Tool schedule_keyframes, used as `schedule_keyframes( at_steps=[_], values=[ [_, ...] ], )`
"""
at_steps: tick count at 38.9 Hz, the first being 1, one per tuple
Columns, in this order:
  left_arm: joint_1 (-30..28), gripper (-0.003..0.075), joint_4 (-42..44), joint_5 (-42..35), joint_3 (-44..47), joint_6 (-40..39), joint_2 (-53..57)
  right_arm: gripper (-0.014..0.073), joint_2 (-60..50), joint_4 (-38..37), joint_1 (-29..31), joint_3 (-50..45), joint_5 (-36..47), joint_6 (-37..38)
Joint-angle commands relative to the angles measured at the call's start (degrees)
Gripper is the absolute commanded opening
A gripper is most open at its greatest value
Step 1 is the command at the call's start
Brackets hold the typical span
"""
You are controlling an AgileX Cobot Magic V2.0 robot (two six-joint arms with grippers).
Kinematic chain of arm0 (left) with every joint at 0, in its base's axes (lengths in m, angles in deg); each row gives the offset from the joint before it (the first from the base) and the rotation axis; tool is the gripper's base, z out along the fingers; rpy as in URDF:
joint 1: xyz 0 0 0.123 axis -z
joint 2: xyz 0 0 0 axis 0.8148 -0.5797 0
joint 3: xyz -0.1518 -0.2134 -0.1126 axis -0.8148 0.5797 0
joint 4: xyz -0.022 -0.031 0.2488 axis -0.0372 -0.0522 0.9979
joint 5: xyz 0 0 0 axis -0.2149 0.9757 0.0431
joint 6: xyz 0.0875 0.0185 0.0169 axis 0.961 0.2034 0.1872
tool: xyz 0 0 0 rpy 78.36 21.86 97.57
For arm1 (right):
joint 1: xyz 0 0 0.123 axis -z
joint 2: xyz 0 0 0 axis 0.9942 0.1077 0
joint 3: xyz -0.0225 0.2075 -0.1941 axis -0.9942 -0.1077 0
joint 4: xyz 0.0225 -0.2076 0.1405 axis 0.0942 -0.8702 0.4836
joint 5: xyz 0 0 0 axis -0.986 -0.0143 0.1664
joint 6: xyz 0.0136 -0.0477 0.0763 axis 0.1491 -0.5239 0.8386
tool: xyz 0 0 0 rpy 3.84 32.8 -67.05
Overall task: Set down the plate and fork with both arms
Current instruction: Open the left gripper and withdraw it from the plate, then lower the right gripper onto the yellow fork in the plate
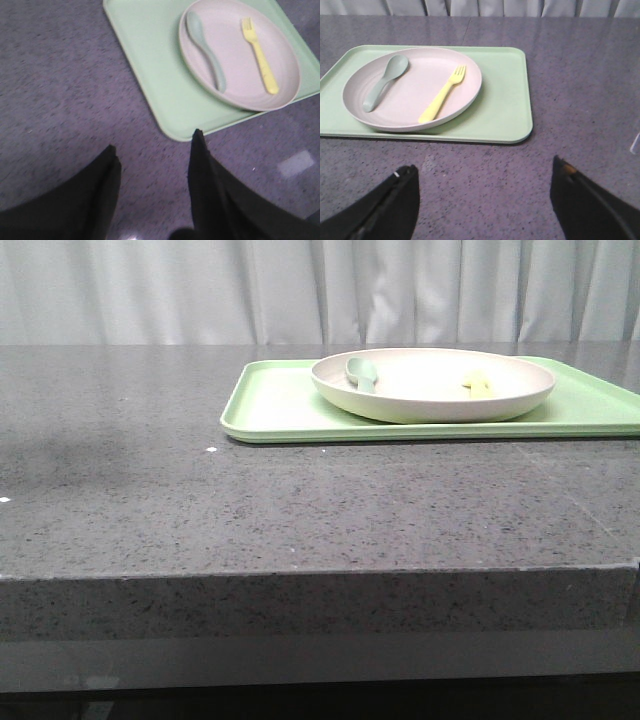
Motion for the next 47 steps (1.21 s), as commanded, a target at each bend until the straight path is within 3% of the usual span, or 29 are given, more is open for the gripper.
schedule_keyframes(
  at_steps=[1, 12, 28, 34, 47],
  values=[
    [-3.56, 0.0325, -3.46, 0.48, 4.85, 4.98, 7.50, 0.0558, 2.14, 3.38, 0.15, 4.20, -0.96, -0.25],
    [-5.09, 0.0325, -0.12, 0.10, 17.19, 6.05, 20.71, 0.0558, 13.20, 4.55, -3.08, 16.19, -13.78, -3.77],
    [-5.09, 0.0325, -0.12, 0.49, 18.59, 6.05, 23.26, 0.0548, 36.46, 3.06, -11.98, 35.44, -24.01, -4.17],
    [-5.09, 0.0325, -0.12, 0.49, 18.59, 6.05, 23.06, 0.0540, 45.55, 1.48, -12.03, 43.43, -26.91, -1.46],
    [-5.09, 0.0325, -0.12, 0.49, 18.59, 6.05, 23.04, 0.0540, 61.97, -11.26, -12.03, 59.37, -31.71, 12.20]
  ],
)
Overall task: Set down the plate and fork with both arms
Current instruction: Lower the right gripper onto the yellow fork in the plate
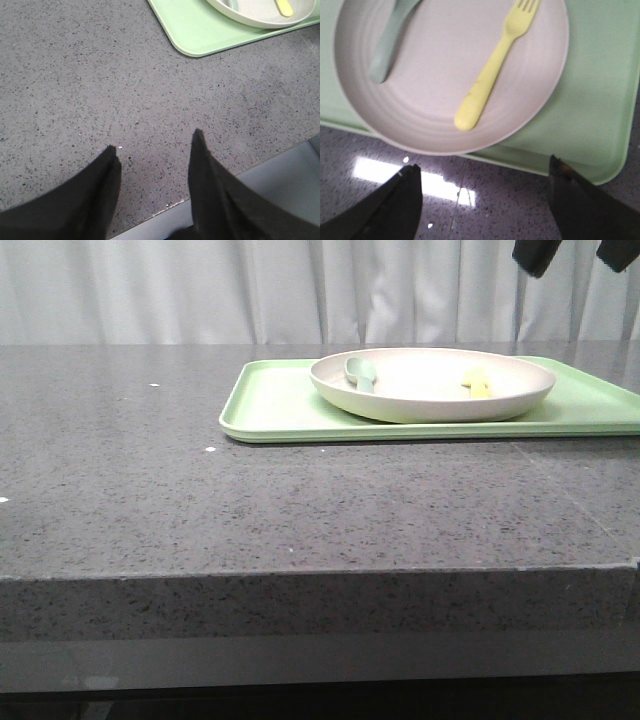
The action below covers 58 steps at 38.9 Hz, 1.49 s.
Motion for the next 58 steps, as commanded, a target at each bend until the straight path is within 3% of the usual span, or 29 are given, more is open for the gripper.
schedule_keyframes(
  at_steps=[1, 12, 24, 58],
  values=[
    [-0.22, 0.0325, -2.09, -2.72, -1.60, 0.20, 0.26, 0.0540, 2.84, -3.48, -0.14, 6.26, -0.58, 4.81],
    [-0.22, 0.0325, -2.09, -2.85, -1.60, 0.20, 0.26, 0.0533, 15.46, -3.32, -0.59, 20.59, -9.27, 7.87],
    [-0.22, 0.0325, -2.01, -2.85, -1.60, 0.20, 0.26, 0.0400, 27.10, -3.52, -0.59, 33.31, -16.77, 10.40],
    [-0.22, 0.0325, -1.87, -2.85, -1.60, 0.20, 0.26, 0.0400, 32.03, -0.84, 1.42, 35.21, -16.85, 14.59]
  ],
)
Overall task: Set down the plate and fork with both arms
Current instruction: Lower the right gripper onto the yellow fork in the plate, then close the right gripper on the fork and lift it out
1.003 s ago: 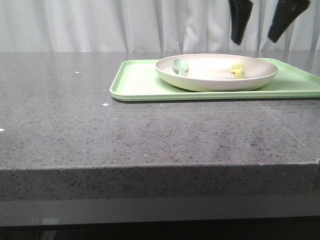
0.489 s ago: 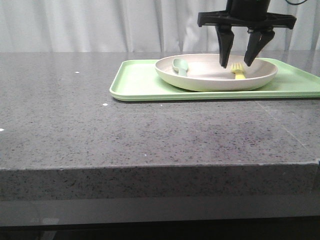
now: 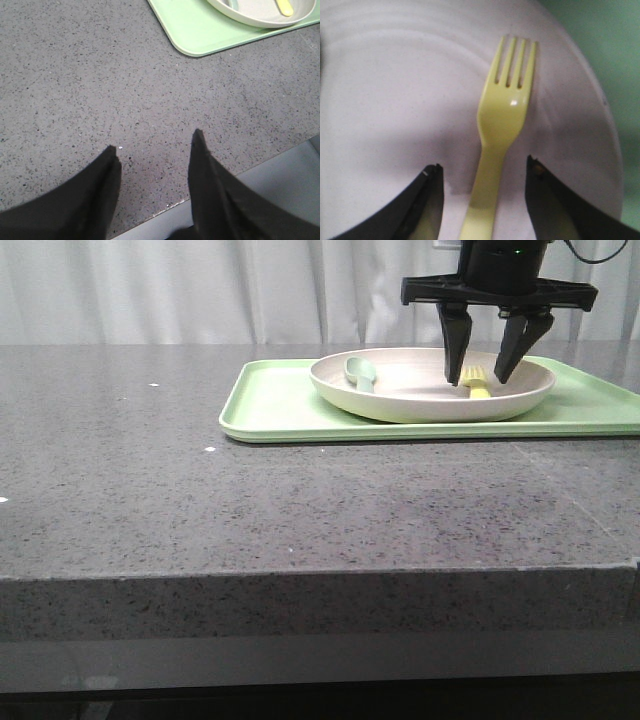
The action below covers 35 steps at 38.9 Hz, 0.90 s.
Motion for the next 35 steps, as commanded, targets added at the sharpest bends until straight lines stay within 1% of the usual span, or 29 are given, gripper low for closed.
schedule_keyframes(
  at_steps=[1, 16, 18, 23, 27, 35],
  values=[
    [-0.22, 0.0325, -1.87, -2.85, -1.60, 0.08, 0.26, 0.0400, -3.48, 1.78, 1.02, 1.86, -5.53, 0.05],
    [-0.22, 0.0325, -1.87, -2.85, -1.60, 0.08, 0.26, 0.0396, -2.32, 3.36, 1.40, 1.86, -5.57, 0.05],
    [-0.22, 0.0325, -1.87, -2.85, -1.60, 0.08, 0.26, 0.0372, -2.32, 3.36, 1.40, 1.86, -5.57, 0.05],
    [-0.22, 0.0325, -1.87, -2.85, -1.60, 0.08, 0.26, 0.0258, -2.32, 3.36, 1.40, 1.86, -5.57, -0.21],
    [-0.22, 0.0325, -1.87, -2.85, -1.60, 0.08, 0.26, 0.0189, -2.32, 3.36, 1.40, 1.86, -5.57, -0.78],
    [-0.22, 0.0325, -1.87, -2.85, -1.60, 0.08, 0.26, 0.0172, -2.32, 3.36, 1.40, 1.86, -5.57, -1.30]
  ],
)
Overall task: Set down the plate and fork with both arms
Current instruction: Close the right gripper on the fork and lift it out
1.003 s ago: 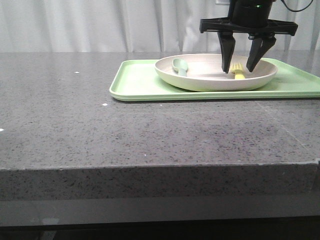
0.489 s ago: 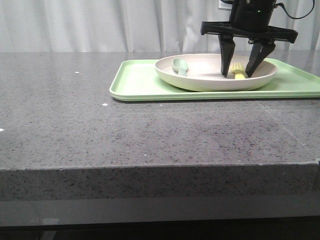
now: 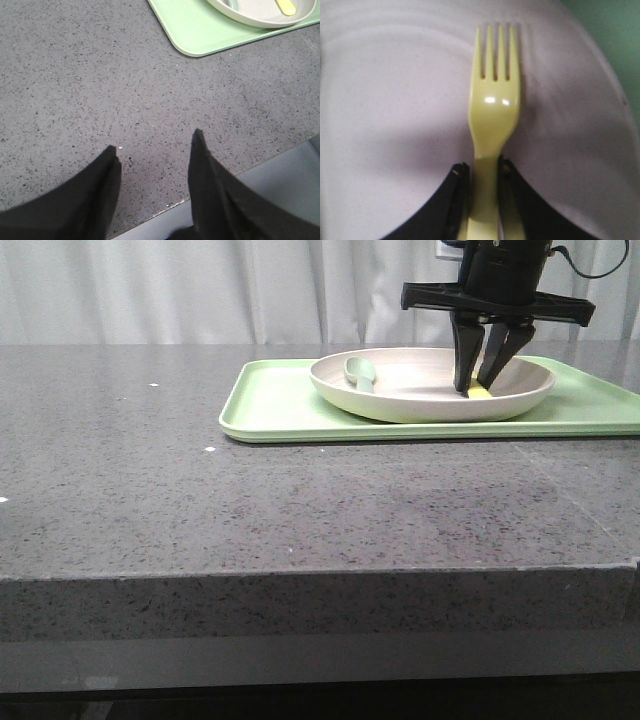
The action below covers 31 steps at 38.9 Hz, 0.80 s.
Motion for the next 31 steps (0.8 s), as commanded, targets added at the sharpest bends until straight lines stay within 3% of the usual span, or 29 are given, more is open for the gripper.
schedule_keyframes(
  at_steps=[1, 13, 24, 31],
  values=[
    [-0.22, 0.0325, -1.89, -2.85, -1.60, 0.08, 0.26, 0.0172, -3.41, -0.10, 0.41, 1.86, -5.57, -0.89],
    [-0.22, 0.0325, -1.89, -2.85, -1.60, 0.08, 0.26, 0.0166, -3.41, -0.10, 0.41, 1.86, -5.57, -1.51],
    [-0.22, 0.0325, -1.89, -2.85, -1.60, 0.08, 0.26, -0.0011, -3.41, -0.10, 0.41, 1.86, -5.57, -2.23],
    [-0.22, 0.0325, -1.89, -2.85, -1.60, 0.08, 0.26, -0.0038, -3.52, -0.10, 0.35, 1.86, -5.57, -2.28]
  ],
)
